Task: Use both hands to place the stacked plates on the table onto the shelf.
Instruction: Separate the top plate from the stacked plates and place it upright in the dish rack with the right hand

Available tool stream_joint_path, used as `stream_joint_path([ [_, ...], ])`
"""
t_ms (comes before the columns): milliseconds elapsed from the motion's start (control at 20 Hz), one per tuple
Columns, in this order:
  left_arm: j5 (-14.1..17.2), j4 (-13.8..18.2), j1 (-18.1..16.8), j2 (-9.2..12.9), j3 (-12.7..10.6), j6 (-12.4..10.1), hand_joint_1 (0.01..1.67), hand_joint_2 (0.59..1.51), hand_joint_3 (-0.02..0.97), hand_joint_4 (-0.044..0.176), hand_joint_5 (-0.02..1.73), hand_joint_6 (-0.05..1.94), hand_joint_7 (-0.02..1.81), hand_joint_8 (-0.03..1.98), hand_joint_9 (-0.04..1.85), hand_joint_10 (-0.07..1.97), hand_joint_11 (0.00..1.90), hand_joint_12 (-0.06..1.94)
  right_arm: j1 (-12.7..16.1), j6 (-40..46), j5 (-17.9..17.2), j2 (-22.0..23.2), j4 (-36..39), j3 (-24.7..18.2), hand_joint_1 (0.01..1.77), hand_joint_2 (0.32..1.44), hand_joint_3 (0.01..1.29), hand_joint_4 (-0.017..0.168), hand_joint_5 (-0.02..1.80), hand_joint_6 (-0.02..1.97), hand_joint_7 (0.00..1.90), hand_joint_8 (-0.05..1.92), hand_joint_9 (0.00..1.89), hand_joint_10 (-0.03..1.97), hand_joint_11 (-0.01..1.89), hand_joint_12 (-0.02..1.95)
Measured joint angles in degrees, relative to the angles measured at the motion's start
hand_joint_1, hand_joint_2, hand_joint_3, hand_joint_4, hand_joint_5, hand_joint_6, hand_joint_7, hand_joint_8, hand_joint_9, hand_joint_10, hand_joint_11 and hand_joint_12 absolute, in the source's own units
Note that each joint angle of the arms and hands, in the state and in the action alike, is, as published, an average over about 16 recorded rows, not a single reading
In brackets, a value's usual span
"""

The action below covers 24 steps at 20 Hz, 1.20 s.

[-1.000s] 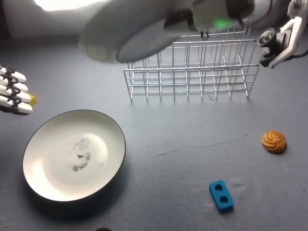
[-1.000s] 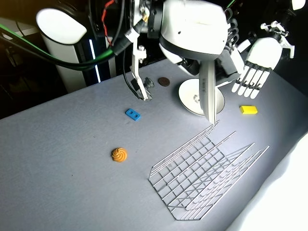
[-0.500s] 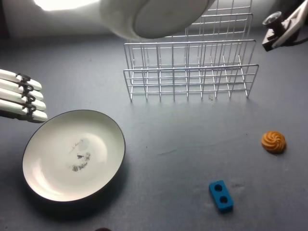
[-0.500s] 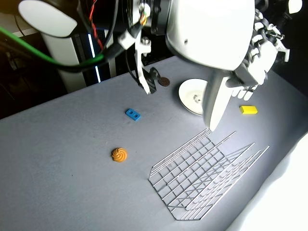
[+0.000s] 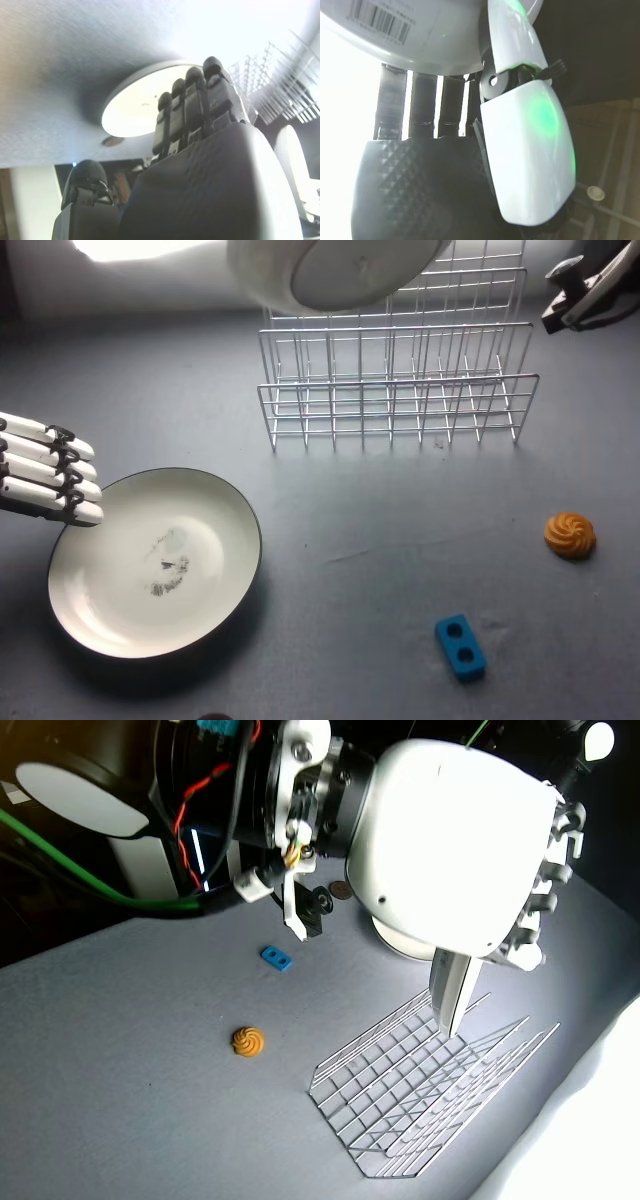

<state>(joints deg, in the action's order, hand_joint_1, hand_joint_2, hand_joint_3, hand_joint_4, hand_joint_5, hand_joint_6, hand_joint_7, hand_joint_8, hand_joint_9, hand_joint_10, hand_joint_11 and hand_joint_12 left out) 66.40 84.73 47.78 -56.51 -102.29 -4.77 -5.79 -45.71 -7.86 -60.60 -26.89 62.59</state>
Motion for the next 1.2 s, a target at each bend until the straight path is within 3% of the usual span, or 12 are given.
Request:
stream_joint_path([
  [600,-1.04,-0.01,0.93,-0.97,0.21,0.1,0.01,1.144,0.017,0.003,0.12,0.01,0.13,0.0,0.12,0.0,0.02,0.19,-3.87,0.1,-0.15,-2.99,-8.16,6.69,1.37,1.03,0.01,-0.009,0.87,0.93,1.01,0.84,0.96,1.23,0.7,1.42],
  [1200,-1.28,-0.07,1.15,-1.33,0.0,0.41,0.02,1.144,0.018,0.004,0.12,0.01,0.13,0.0,0.12,0.0,0.02,0.19,-8.02,0.14,-1.59,-6.07,-10.63,12.37,1.37,1.03,0.01,-0.008,0.85,0.94,0.98,0.87,0.97,1.24,0.7,1.4],
])
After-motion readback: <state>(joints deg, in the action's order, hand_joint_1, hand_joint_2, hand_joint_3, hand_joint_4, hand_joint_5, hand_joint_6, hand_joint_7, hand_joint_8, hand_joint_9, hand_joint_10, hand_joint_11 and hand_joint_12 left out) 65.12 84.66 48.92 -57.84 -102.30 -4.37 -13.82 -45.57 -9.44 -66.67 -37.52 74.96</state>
